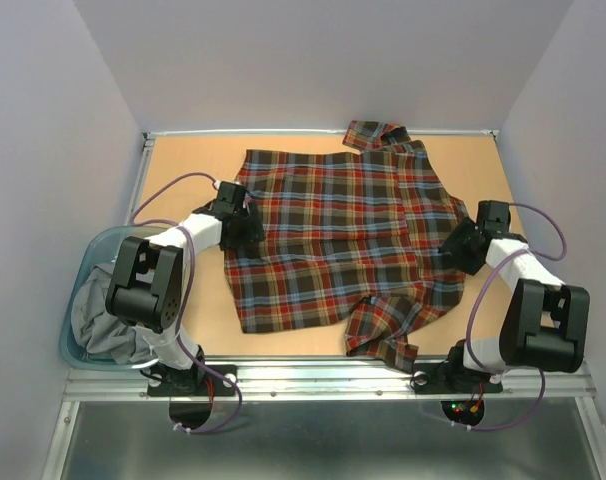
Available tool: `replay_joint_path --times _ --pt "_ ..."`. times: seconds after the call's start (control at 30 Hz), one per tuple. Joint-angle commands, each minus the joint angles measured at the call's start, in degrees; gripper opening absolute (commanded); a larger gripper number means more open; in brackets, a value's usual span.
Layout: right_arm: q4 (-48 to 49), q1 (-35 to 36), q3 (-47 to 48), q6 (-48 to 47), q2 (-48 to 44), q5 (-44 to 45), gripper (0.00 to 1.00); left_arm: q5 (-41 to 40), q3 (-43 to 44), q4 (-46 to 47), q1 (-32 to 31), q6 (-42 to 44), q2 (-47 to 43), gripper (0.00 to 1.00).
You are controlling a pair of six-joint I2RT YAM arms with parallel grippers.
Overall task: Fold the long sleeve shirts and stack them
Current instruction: Flatten the shirt out
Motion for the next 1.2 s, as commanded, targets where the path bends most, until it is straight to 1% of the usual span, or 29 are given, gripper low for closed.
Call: replay_joint_path --times 0.0,0.07,0.1,0.13,0.17,0.23,0.27,0.3,0.4,0.5,0.57,0.67,0.73,0.83,0.87,1.07,1.17 --pt "-0.9 2.2 4.5 -5.3 -4.7 -1.4 0.66 -0.6 6.8 5.0 0.0 1.4 -3.5 0.8" --pt "-0.7 3.9 7.0 -6.4 -4.9 -1.6 0.66 -1.0 10.0 7.5 0.0 1.0 -0.3 0.8" --pt "0.4 4.6 7.8 -7.8 -4.8 -2.1 0.66 -1.3 13.4 8.1 0.0 0.7 1.1 0.79" --pt "1.2 5.0 8.5 -8.3 -4.5 -2.6 0.66 -1.2 15.2 8.8 0.0 0.3 4.1 0.79" --pt "2.1 5.4 10.2 -8.9 -3.6 -3.5 0.66 -0.8 18.7 9.1 0.0 0.2 5.5 0.78" --pt "5.4 5.6 13.0 -8.7 -0.6 -7.3 0.66 0.0 23.0 9.7 0.0 -0.1 9.9 0.77" --pt "6.6 5.7 13.8 -8.3 0.8 -8.6 0.66 0.0 23.0 9.6 0.0 0.0 11.4 0.76" --pt "9.2 6.0 14.6 -7.5 2.2 -9.5 0.66 2.3 25.5 9.0 0.0 -0.1 12.7 0.76" --pt "12.7 7.0 17.4 -6.7 7.8 -9.5 0.66 3.8 26.8 8.2 0.0 -0.3 16.1 0.76" --pt "14.2 7.3 19.7 -5.9 13.1 -9.7 0.66 3.9 25.9 6.4 0.0 0.1 17.6 0.76" --pt "14.4 7.3 20.3 -5.6 14.8 -9.6 0.66 3.8 24.3 5.7 0.1 0.3 17.7 0.76" --pt "14.8 7.3 19.4 -5.1 17.5 -9.4 0.66 4.6 21.2 5.0 0.1 0.5 17.3 0.76" --pt "14.7 7.3 17.2 -4.5 18.4 -9.9 0.67 4.8 19.6 4.3 0.0 0.6 16.8 0.76" --pt "14.0 7.3 13.9 -2.9 16.9 -9.4 0.67 4.6 16.8 2.4 0.0 1.2 15.6 0.76" --pt "13.6 7.3 11.3 -2.5 16.4 -9.2 0.67 4.5 15.9 2.2 0.0 1.2 15.3 0.76" --pt "4.8 7.3 4.7 -1.8 11.6 -4.9 0.68 3.5 9.9 -4.0 0.0 1.9 11.2 0.76" --pt "-0.3 7.3 1.7 -1.0 7.1 -2.5 0.68 3.2 5.2 -6.9 0.0 3.1 7.6 0.76"
